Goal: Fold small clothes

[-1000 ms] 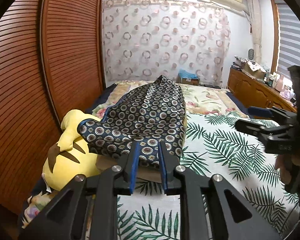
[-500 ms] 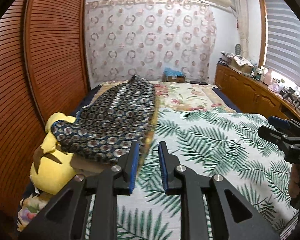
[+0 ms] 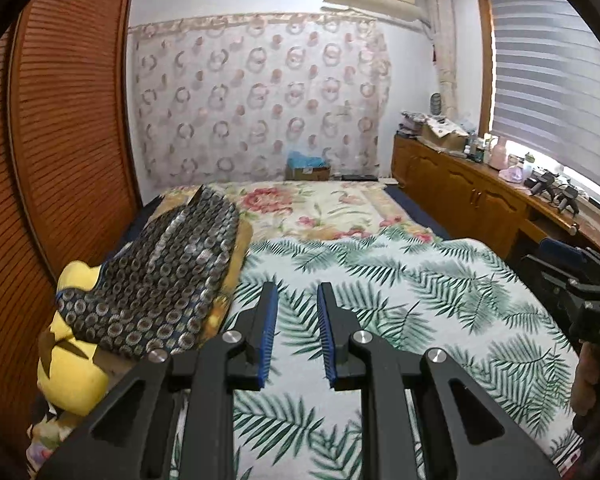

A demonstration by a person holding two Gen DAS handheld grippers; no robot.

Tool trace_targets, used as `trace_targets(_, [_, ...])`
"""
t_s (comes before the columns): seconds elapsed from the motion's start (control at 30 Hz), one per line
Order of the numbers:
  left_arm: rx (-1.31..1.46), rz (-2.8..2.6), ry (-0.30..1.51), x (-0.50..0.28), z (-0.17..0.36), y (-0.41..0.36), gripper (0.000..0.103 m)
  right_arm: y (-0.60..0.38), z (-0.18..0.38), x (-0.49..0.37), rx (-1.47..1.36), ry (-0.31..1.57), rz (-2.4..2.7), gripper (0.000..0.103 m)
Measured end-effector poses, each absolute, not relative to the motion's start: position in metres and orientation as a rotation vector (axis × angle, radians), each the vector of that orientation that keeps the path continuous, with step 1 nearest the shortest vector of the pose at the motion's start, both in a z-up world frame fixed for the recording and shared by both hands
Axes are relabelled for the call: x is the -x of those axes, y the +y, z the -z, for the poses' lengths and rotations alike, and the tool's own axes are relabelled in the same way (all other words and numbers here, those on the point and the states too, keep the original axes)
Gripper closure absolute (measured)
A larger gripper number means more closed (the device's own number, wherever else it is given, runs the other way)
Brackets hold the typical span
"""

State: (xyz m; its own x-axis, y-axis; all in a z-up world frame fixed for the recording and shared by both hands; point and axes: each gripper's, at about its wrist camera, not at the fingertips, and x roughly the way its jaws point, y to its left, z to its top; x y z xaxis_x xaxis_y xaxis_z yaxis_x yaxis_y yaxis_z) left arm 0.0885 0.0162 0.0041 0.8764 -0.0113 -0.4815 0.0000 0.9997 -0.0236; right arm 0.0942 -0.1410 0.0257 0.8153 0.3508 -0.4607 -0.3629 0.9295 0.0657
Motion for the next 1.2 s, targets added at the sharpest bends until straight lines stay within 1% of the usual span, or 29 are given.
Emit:
trace_targets(0.37, [0.010, 0.028, 0.448, -0.088, -0.039, 0.001, 0.084, -0.166, -0.055, -0.072, -0.005, 0.403, -0.308, 0.014])
trace_targets(1.2, [0.016, 0.017, 0.450, -0.085, -0.036, 0.004, 0.084, -0.173, -0.061, -0.070, -0.014, 0.388, -0.284, 0.014])
